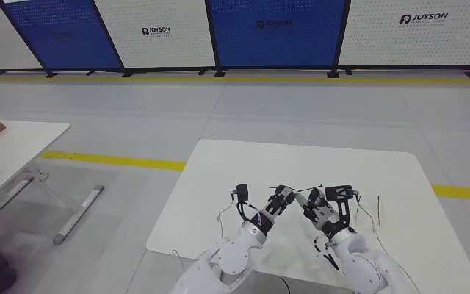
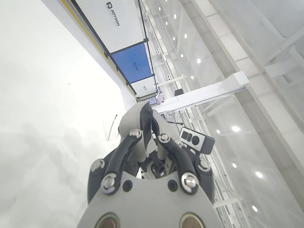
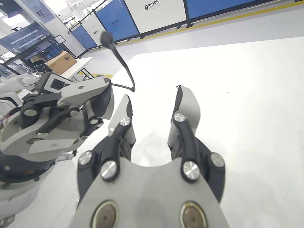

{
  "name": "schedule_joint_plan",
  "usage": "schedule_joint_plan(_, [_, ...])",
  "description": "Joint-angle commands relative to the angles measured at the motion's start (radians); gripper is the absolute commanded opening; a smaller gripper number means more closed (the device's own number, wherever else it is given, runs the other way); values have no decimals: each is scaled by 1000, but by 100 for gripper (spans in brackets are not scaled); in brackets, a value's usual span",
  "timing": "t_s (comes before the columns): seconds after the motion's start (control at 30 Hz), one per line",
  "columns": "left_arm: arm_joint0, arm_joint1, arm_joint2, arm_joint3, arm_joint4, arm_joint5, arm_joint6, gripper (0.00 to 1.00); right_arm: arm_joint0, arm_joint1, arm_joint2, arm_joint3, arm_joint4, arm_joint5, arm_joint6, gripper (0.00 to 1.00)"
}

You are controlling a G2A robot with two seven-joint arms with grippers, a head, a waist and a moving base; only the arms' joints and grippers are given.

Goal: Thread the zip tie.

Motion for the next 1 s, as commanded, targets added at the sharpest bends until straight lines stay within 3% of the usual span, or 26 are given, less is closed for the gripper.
schedule_joint_plan(0.0, [2,0,0,0,1,-2,-3,0,1,-1,-3,0,-3,1,1,37])
schedule_joint_plan(0.4, [11,-2,6,-2,13,-4,-10,0,4,-5,-18,2,-14,-1,3,33])
schedule_joint_plan(0.8, [17,-2,1,-1,19,-2,-11,0,0,-7,-16,2,-10,-7,2,3])
schedule_joint_plan(0.97, [14,-3,3,3,21,0,-10,0,-2,-7,-14,3,-7,-13,2,0])
